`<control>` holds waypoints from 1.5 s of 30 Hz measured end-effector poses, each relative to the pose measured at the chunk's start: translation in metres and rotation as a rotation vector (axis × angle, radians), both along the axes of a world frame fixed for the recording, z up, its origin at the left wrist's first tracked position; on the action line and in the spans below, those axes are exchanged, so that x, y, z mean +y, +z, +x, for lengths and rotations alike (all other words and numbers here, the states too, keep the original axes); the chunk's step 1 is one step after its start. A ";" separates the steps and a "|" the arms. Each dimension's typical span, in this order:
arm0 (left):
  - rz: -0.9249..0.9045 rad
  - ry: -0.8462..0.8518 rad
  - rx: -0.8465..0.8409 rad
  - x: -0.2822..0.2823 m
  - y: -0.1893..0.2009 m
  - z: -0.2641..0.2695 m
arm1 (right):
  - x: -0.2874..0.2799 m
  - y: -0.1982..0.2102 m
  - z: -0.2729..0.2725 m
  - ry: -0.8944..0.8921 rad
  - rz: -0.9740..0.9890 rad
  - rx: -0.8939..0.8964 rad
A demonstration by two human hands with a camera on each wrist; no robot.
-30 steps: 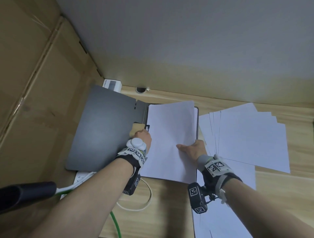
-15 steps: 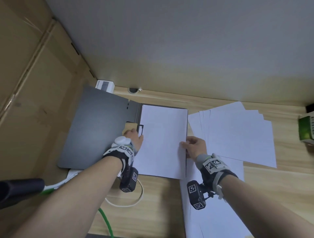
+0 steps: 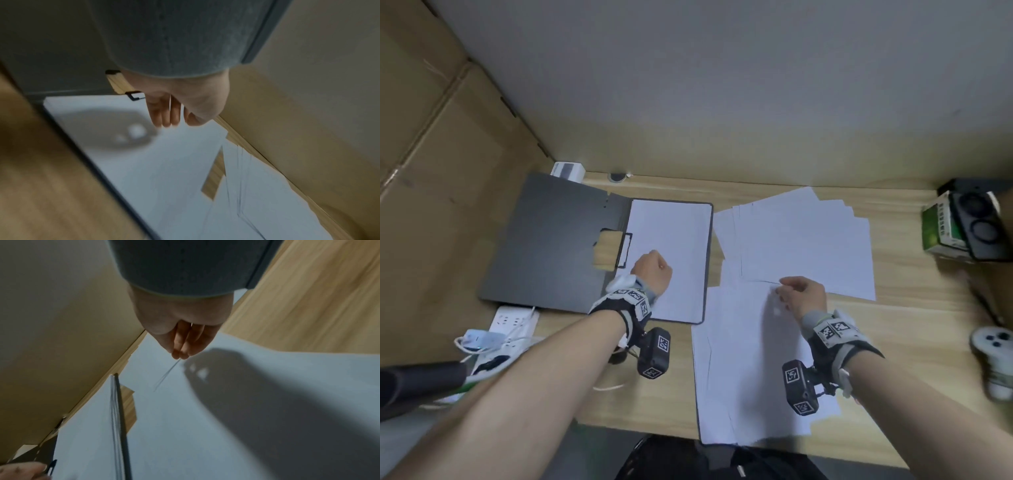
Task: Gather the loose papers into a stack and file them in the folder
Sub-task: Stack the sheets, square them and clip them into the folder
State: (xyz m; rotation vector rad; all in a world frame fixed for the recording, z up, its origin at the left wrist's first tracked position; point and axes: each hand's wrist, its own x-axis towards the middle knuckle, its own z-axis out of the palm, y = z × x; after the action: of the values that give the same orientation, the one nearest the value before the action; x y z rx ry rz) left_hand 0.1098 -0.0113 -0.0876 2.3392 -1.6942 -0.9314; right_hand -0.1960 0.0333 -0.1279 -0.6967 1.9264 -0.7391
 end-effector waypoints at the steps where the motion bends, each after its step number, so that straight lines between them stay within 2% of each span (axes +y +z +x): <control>1: 0.022 0.005 0.036 0.011 0.001 -0.014 | 0.010 -0.002 -0.010 -0.011 0.008 0.046; 4: 0.060 0.028 0.119 0.051 -0.002 -0.053 | 0.037 -0.011 -0.037 0.021 0.050 0.212; 7: 0.104 -0.019 0.114 0.090 -0.011 -0.072 | 0.060 -0.016 -0.049 0.194 0.133 0.374; 9: 0.154 -0.124 0.081 0.111 -0.018 -0.077 | 0.072 -0.015 -0.047 0.298 0.136 0.447; 12: 0.258 -0.400 -0.036 0.141 -0.025 -0.091 | 0.091 -0.009 -0.047 0.424 0.160 0.497; 15: 0.291 -0.501 -0.055 0.152 -0.032 -0.098 | 0.106 -0.010 -0.050 0.530 0.203 0.496; 19: 0.259 -0.575 -0.057 0.148 -0.032 -0.113 | 0.123 -0.008 -0.063 0.413 0.172 0.464; 23: 0.251 -0.648 -0.049 0.139 -0.037 -0.133 | 0.138 0.000 -0.080 0.285 0.218 0.615; 25: 0.218 -0.679 -0.080 0.136 -0.043 -0.145 | 0.144 0.000 -0.091 0.283 0.275 0.643; 29: 0.163 -0.666 -0.140 0.136 -0.048 -0.154 | 0.147 -0.008 -0.100 0.358 0.368 0.581; 34: 0.120 -0.668 -0.081 0.132 -0.051 -0.140 | 0.149 -0.011 -0.102 0.183 0.289 0.395; 36: 0.133 -0.662 -0.093 0.127 -0.046 -0.134 | 0.152 -0.005 -0.111 0.138 0.285 0.368; 42: 0.257 -0.698 -0.099 0.118 -0.042 -0.128 | 0.164 -0.004 -0.145 0.150 0.273 0.272; 45: 0.258 -0.694 -0.064 0.106 -0.024 -0.137 | 0.159 0.022 -0.147 0.143 0.190 0.178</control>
State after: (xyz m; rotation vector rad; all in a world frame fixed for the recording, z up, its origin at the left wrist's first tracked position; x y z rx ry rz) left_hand -0.0272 0.0950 -0.1113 1.9218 -2.6255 -1.2358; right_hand -0.3434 0.1925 -0.1054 -0.7928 2.0509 -0.4103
